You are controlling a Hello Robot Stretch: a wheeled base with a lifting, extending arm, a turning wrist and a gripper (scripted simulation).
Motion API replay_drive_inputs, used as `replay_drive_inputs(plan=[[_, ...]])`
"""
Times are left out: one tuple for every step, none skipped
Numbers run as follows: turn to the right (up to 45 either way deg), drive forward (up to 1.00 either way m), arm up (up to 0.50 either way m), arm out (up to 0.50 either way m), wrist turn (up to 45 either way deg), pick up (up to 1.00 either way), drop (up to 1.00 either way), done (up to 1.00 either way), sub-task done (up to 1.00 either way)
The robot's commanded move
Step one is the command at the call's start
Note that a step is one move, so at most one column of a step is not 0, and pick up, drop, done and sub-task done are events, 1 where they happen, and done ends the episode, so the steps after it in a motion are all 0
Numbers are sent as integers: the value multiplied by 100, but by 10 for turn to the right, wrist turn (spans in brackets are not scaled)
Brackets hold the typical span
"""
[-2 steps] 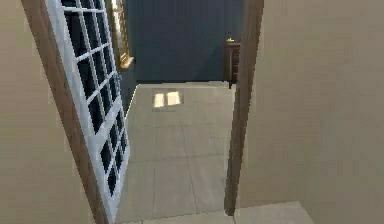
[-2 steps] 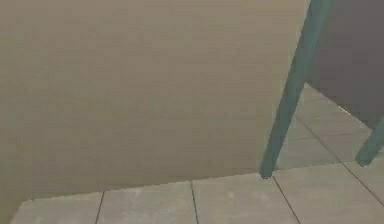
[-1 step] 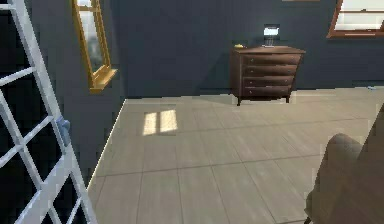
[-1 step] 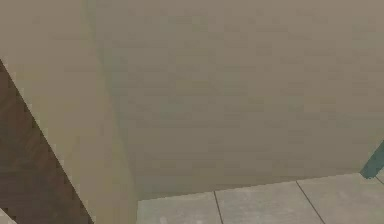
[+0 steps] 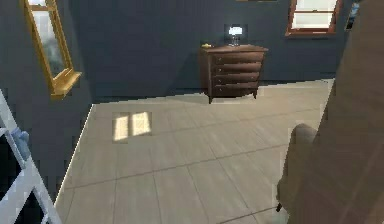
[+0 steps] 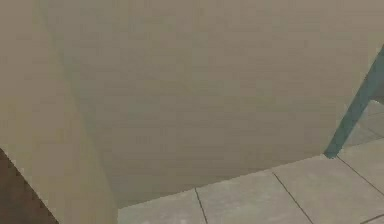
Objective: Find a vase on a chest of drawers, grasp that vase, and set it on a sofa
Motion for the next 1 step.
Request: replay_drive_inputs(plan=[[0,100,0,0,0,0,0,0,0]])
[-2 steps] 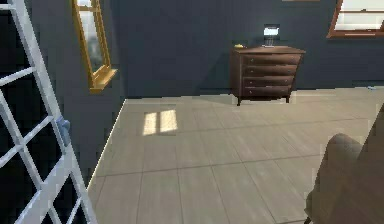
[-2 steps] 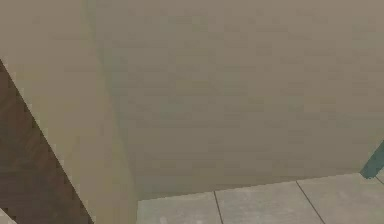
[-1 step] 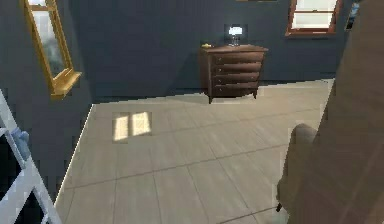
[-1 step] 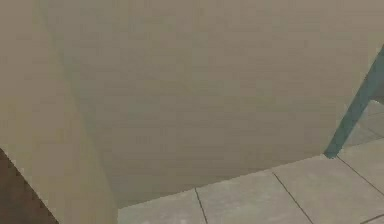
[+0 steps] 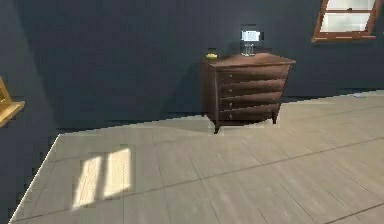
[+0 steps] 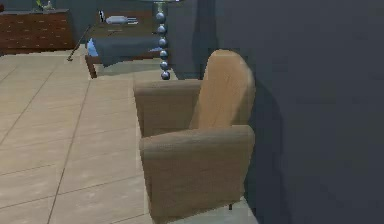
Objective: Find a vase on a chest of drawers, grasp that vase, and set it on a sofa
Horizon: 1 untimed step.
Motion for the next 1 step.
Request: replay_drive_inputs(plan=[[0,100,0,0,0,0,0,0,0]])
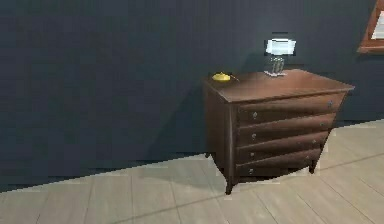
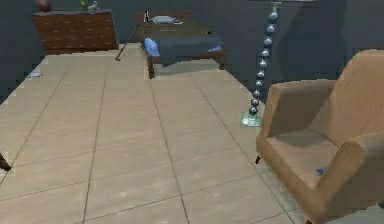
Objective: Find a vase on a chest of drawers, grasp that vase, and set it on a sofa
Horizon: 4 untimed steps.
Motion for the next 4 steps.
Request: replay_drive_inputs(plan=[[30,0,0,0,0,0,0,0,0],[0,40,0,0,0,0,0,0,0],[180,0,0,0,0,0,0,0,0],[0,30,0,0,0,0,0,0,0]])
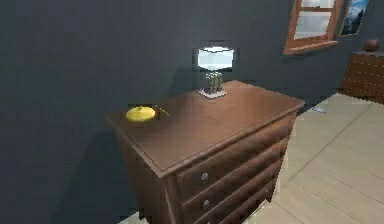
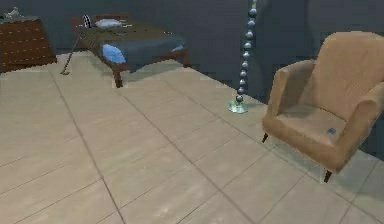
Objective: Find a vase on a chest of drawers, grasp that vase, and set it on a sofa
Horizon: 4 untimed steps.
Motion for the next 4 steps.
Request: replay_drive_inputs(plan=[[-450,0,0,0,0,0,0,0,0],[-450,0,0,0,0,0,0,0,0],[-150,0,0,0,0,0,0,0,0],[450,0,0,0,0,0,0,0,0]])
